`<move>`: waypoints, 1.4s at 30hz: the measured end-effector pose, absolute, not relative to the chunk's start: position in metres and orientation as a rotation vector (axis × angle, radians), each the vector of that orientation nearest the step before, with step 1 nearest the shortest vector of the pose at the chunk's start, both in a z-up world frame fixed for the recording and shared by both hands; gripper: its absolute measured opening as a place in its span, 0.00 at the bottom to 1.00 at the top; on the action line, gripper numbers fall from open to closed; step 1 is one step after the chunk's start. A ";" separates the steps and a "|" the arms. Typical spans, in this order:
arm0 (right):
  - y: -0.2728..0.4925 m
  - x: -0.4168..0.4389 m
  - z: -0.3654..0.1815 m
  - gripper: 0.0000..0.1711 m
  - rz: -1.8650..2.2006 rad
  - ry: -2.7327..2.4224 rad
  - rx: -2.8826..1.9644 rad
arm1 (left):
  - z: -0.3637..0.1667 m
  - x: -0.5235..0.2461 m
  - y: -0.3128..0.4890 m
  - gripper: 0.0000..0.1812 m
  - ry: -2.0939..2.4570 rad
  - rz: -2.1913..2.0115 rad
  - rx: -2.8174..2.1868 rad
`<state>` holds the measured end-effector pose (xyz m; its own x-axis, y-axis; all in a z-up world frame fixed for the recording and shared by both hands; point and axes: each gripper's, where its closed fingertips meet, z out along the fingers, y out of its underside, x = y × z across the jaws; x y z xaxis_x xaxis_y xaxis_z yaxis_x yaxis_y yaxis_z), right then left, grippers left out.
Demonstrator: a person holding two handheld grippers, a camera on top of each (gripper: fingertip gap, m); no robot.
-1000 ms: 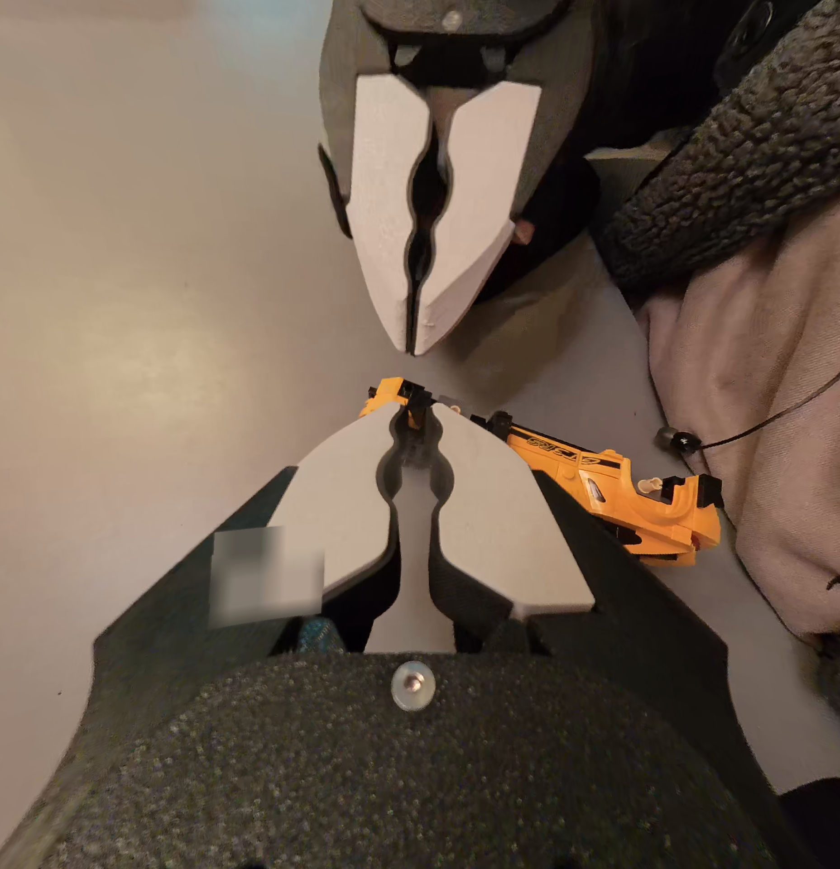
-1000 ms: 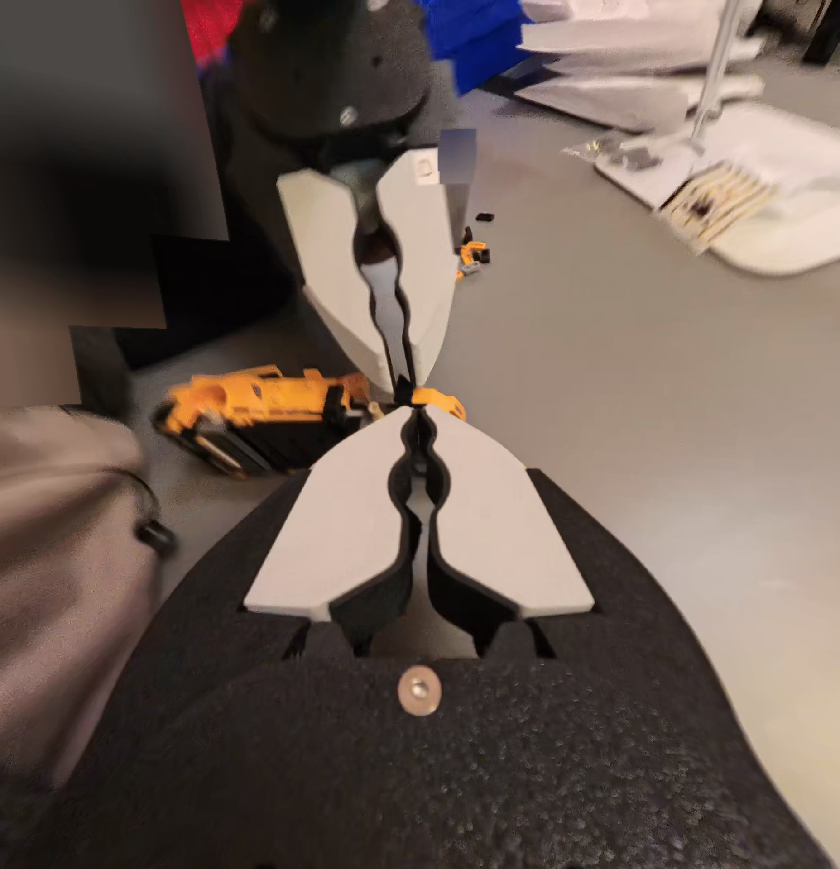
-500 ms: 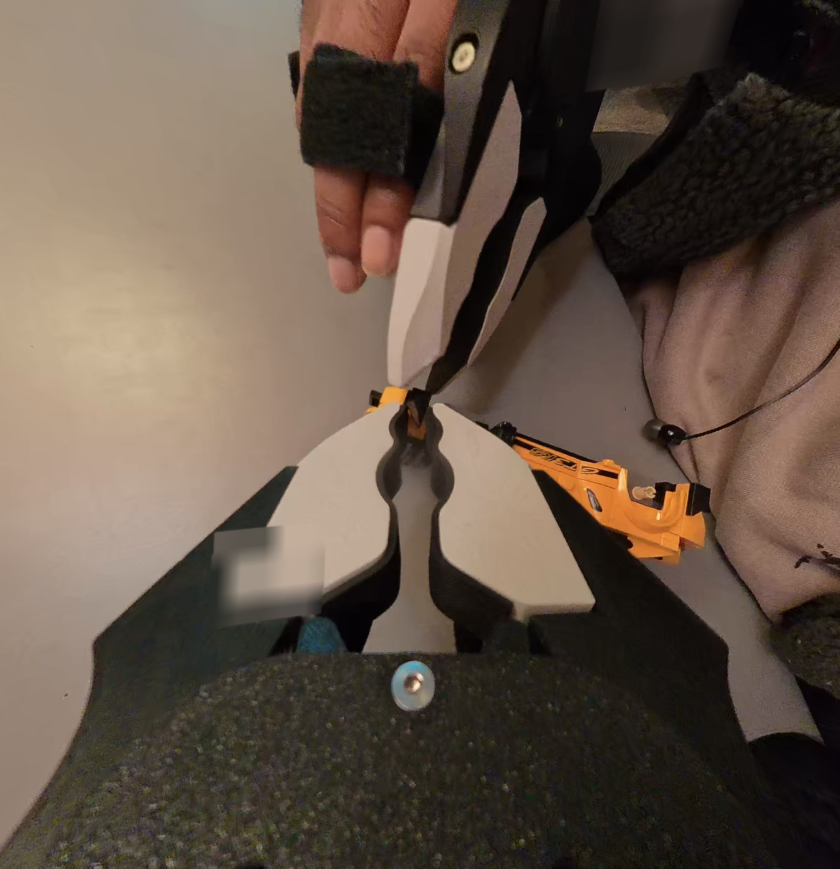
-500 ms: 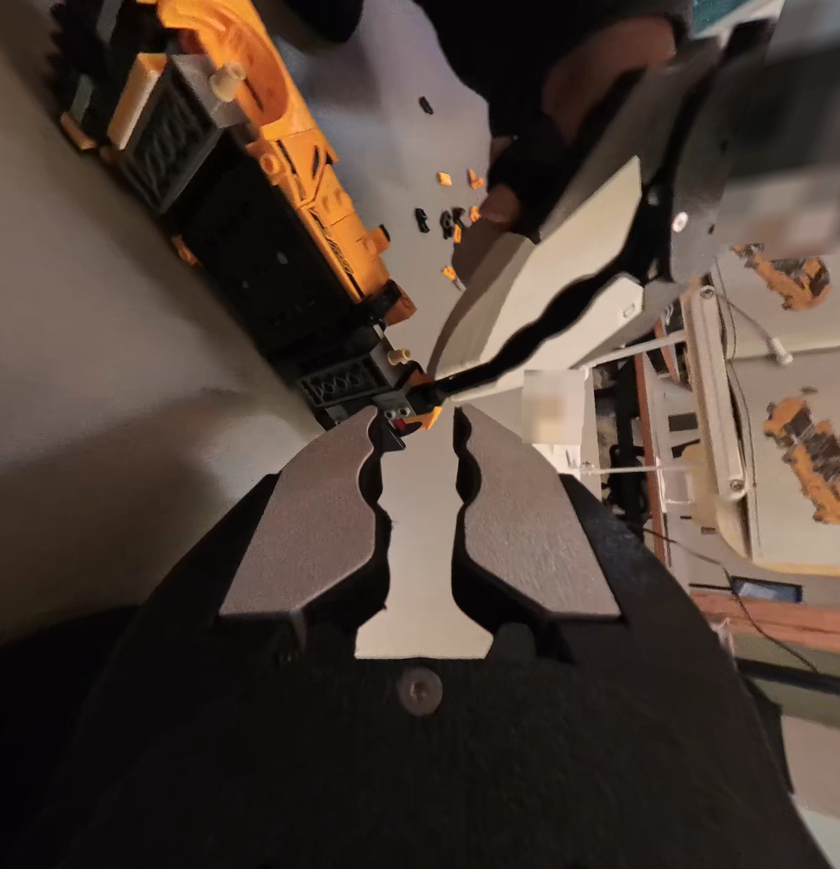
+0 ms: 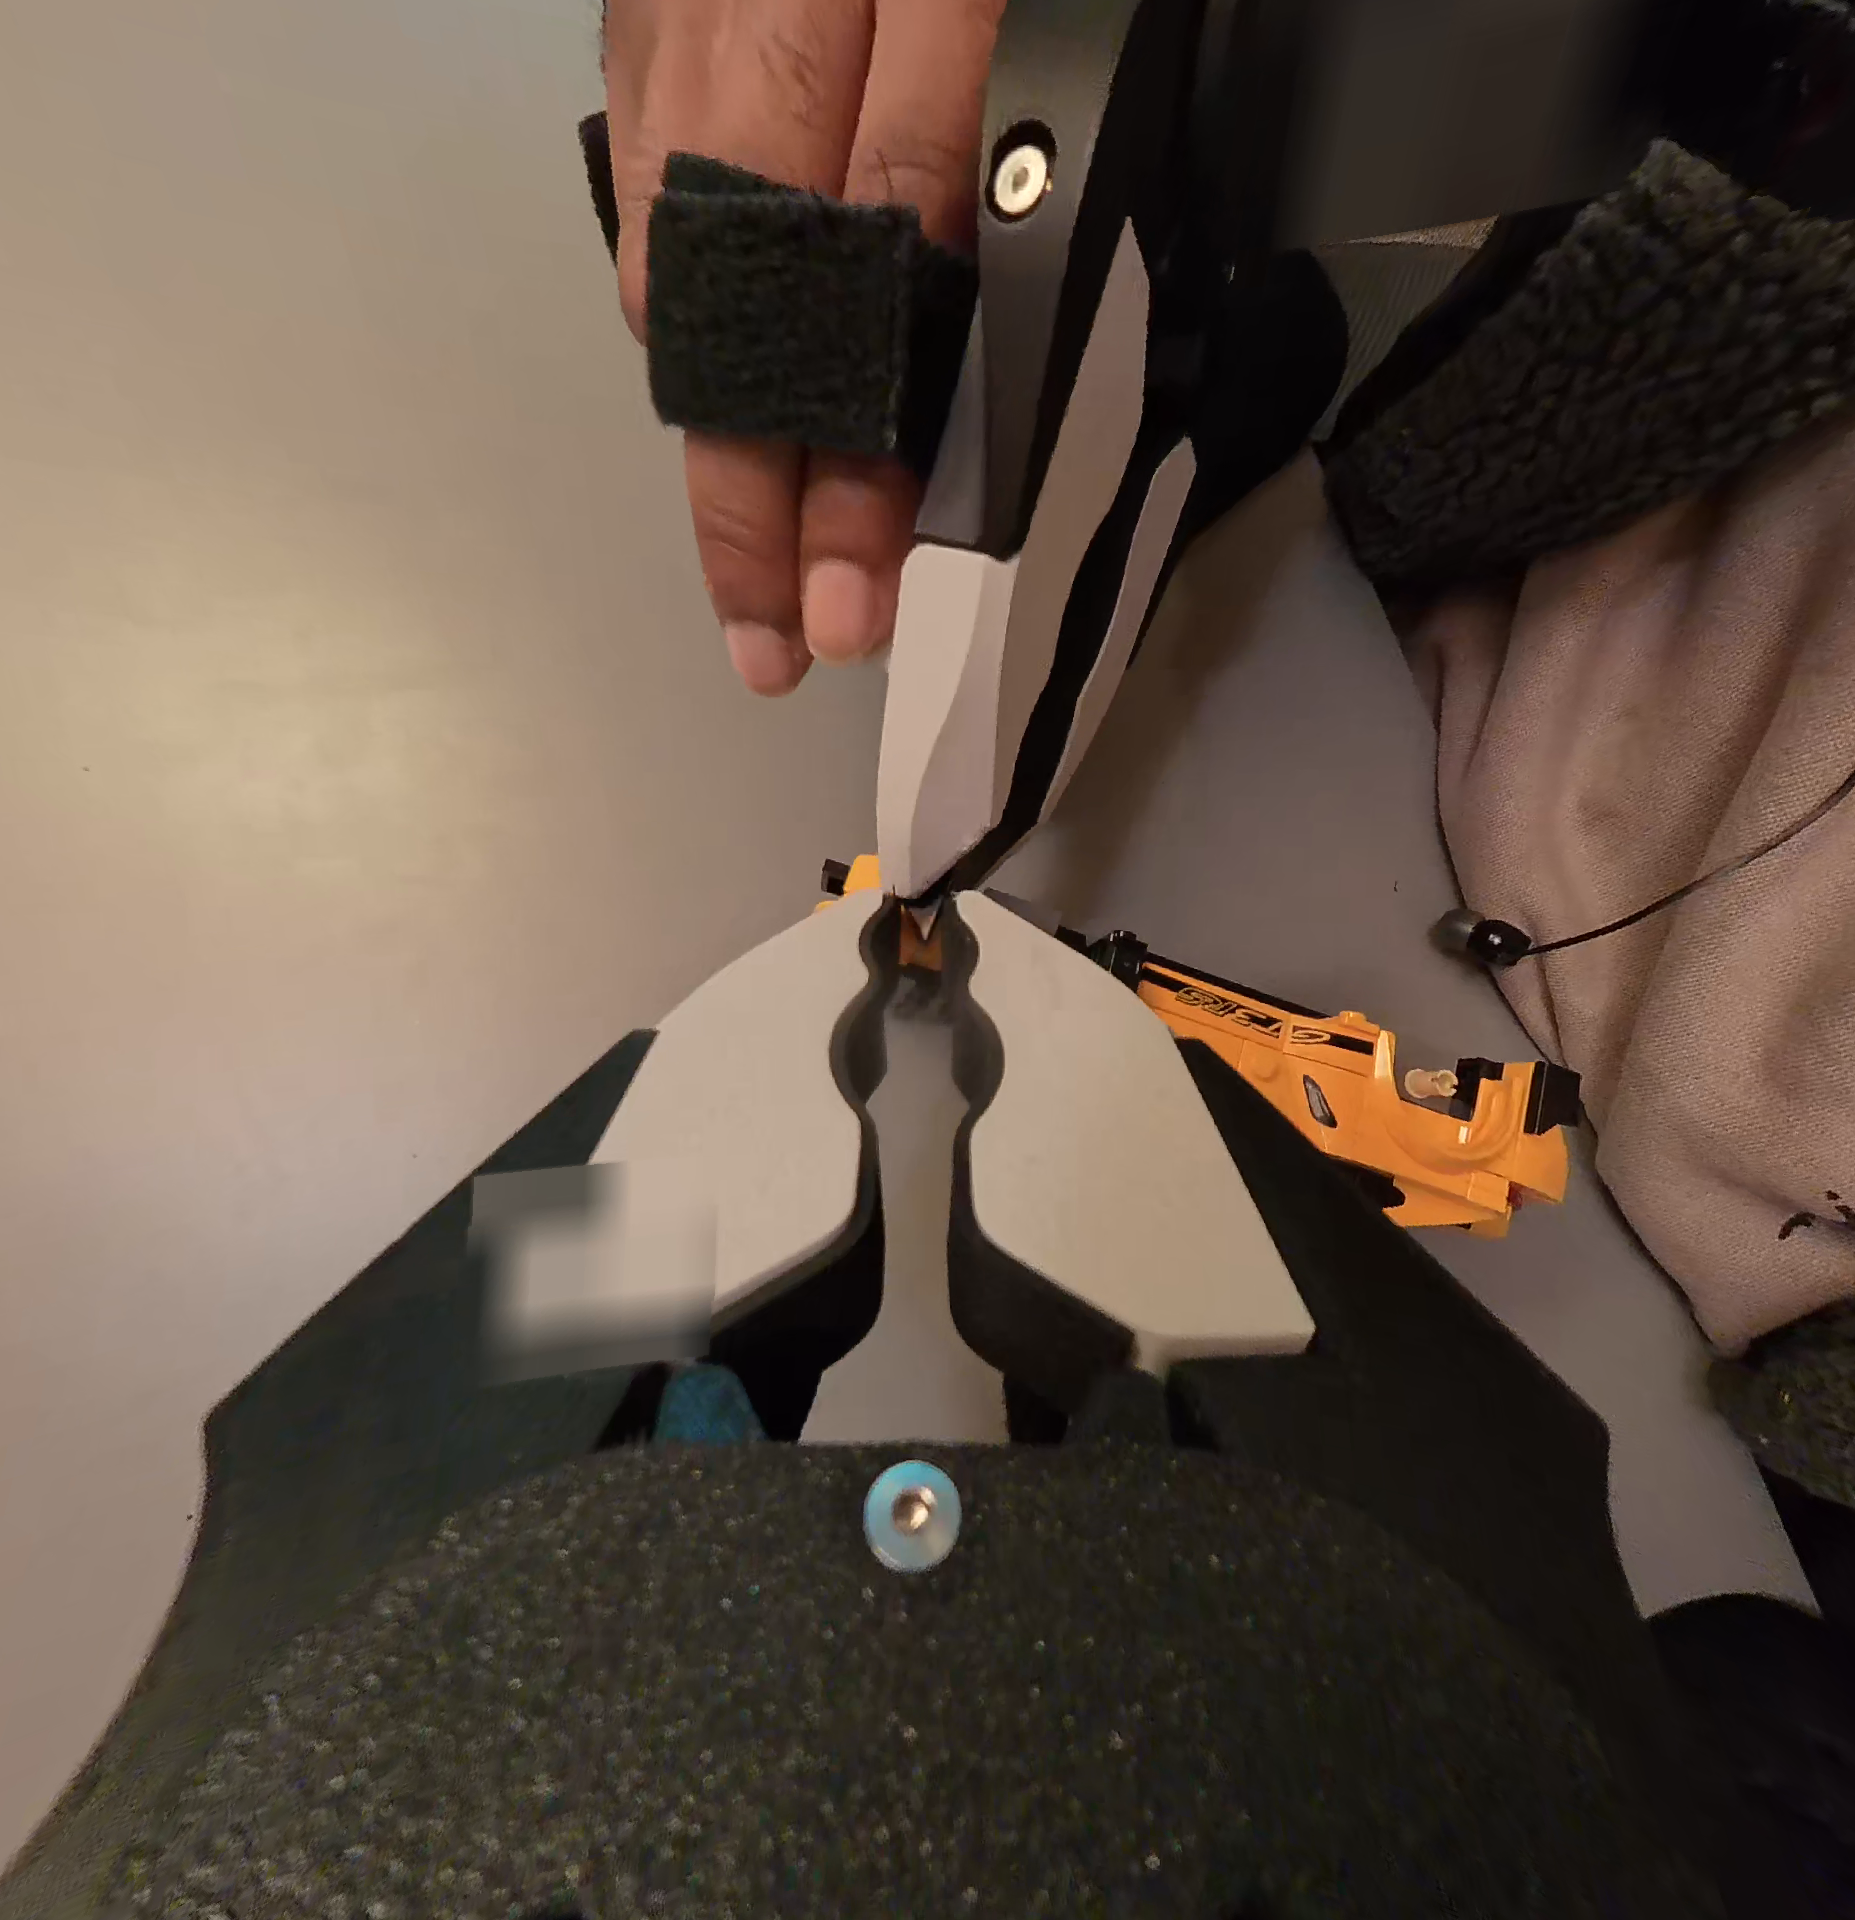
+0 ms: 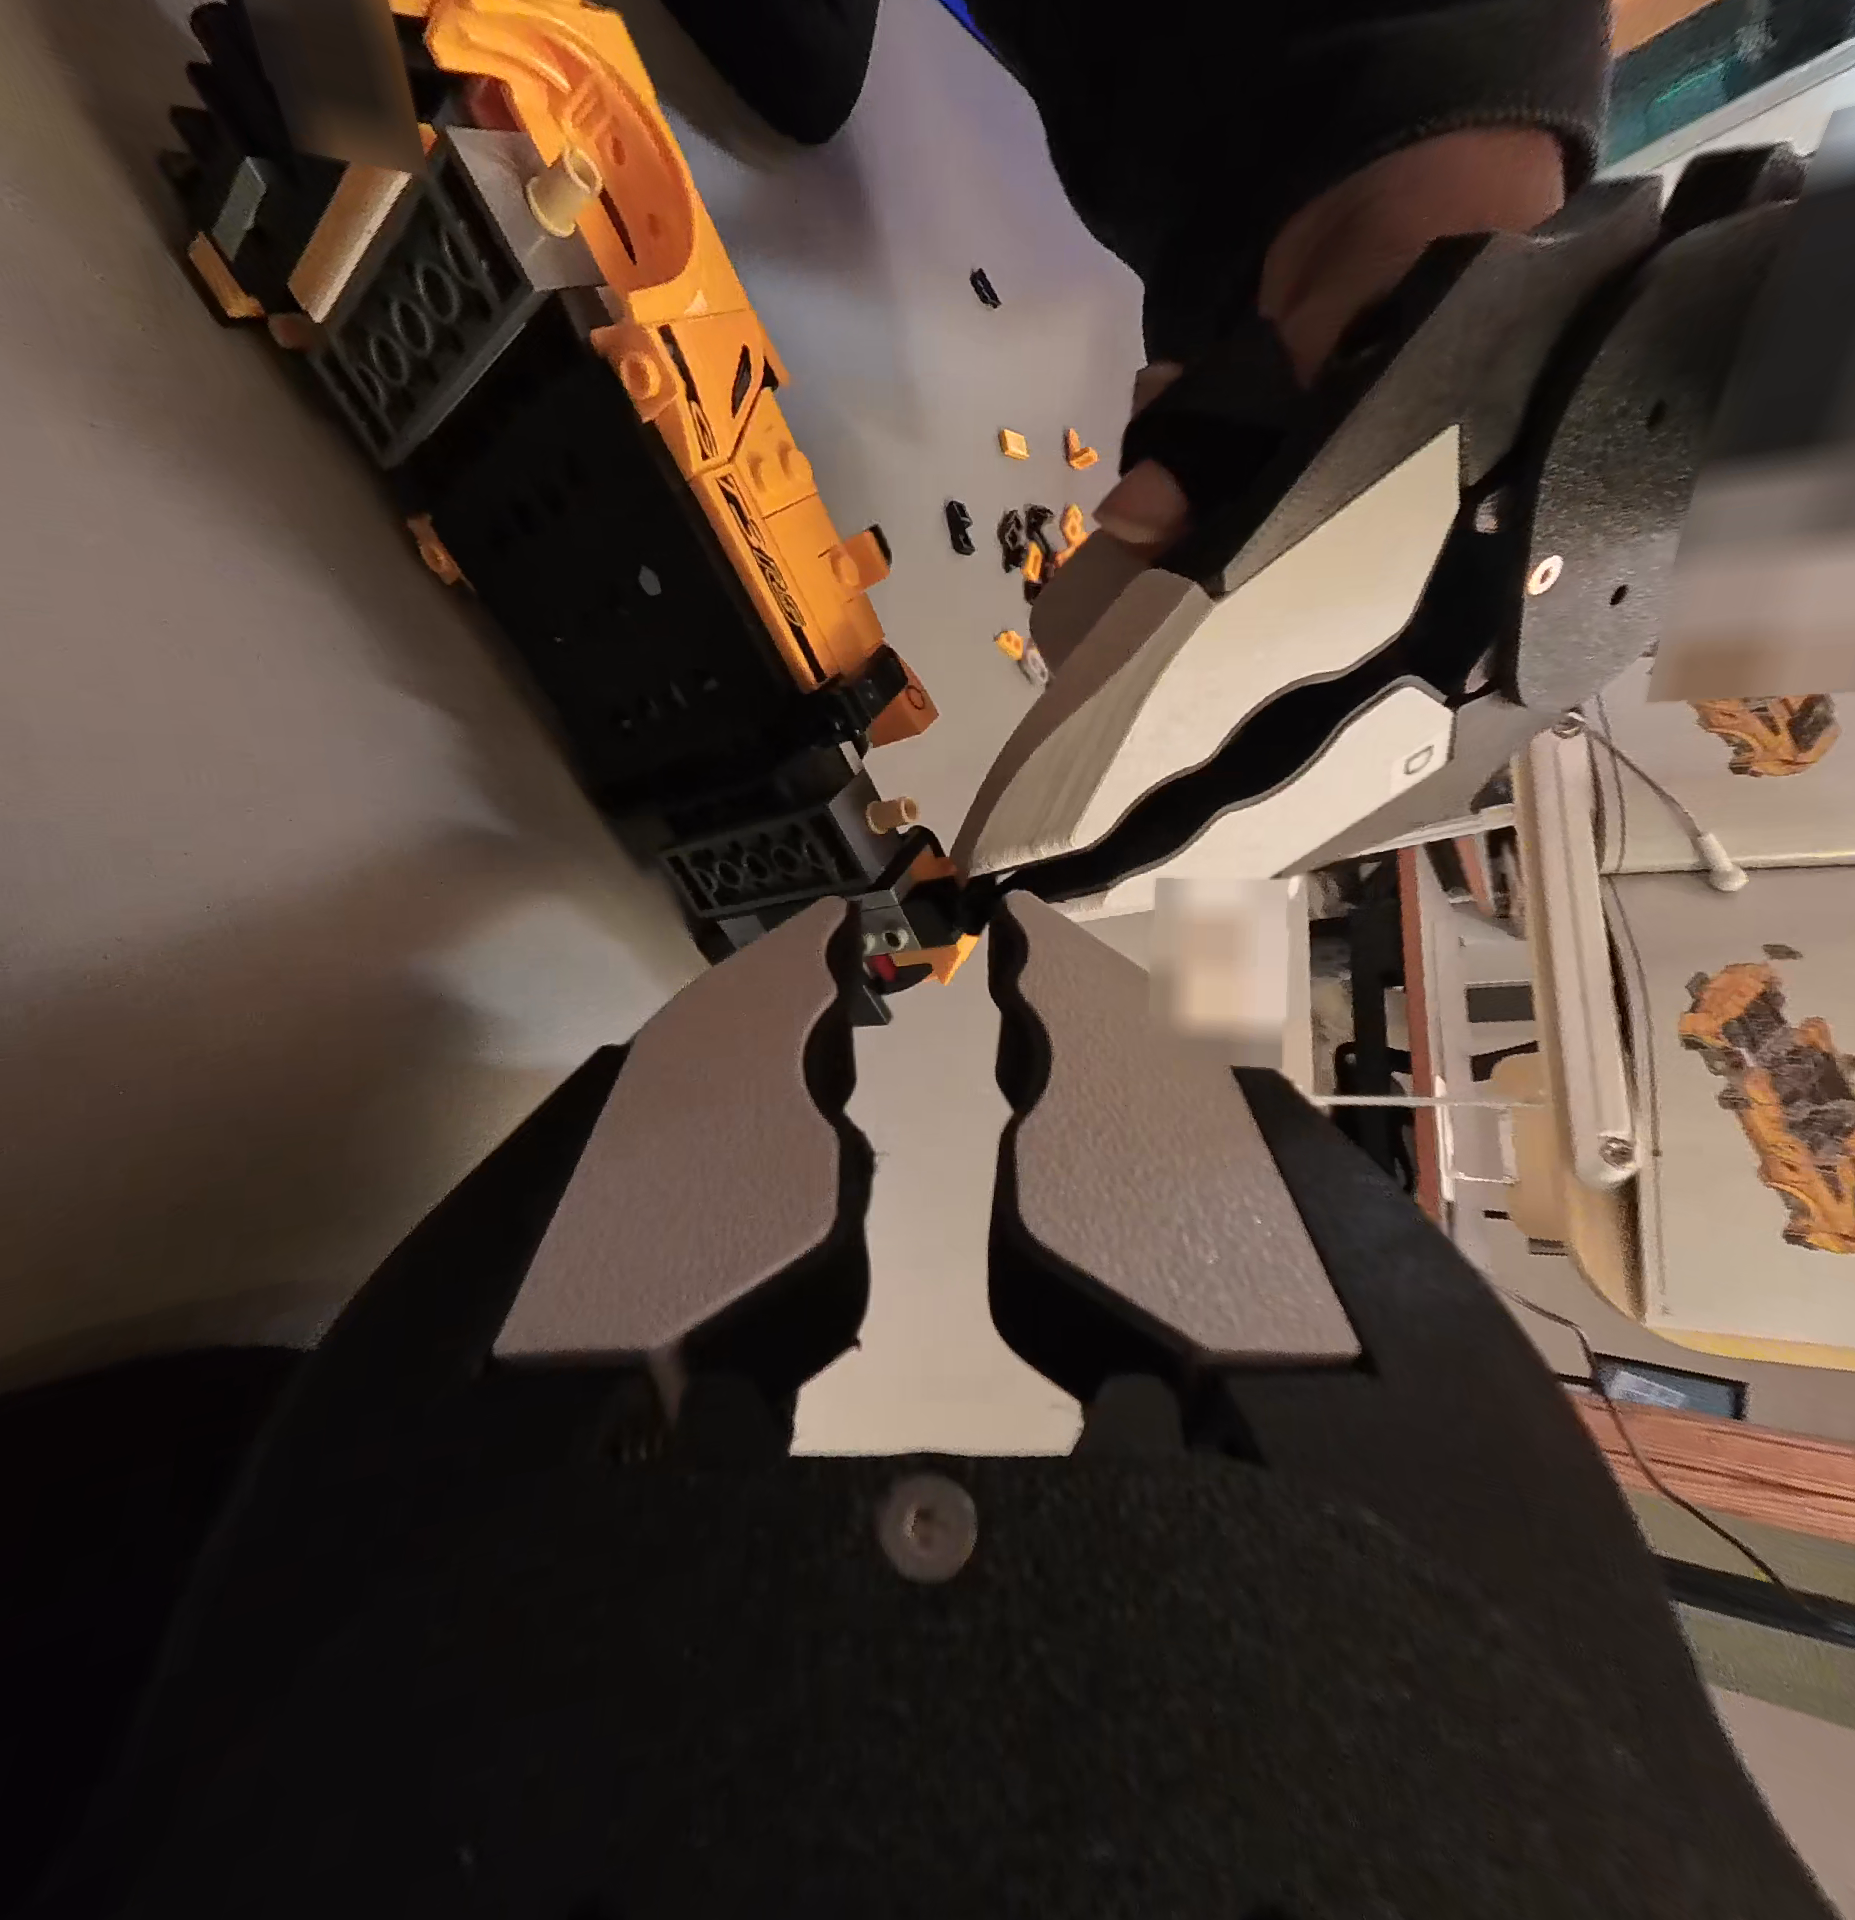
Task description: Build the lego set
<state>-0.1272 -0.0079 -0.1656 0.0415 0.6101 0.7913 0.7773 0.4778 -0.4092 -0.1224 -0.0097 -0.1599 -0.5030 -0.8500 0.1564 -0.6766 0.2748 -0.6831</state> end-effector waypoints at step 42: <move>-0.013 -0.123 -0.158 0.11 0.028 -1.529 -1.426 | -0.160 -0.124 -0.008 0.02 2.259 -0.954 -1.386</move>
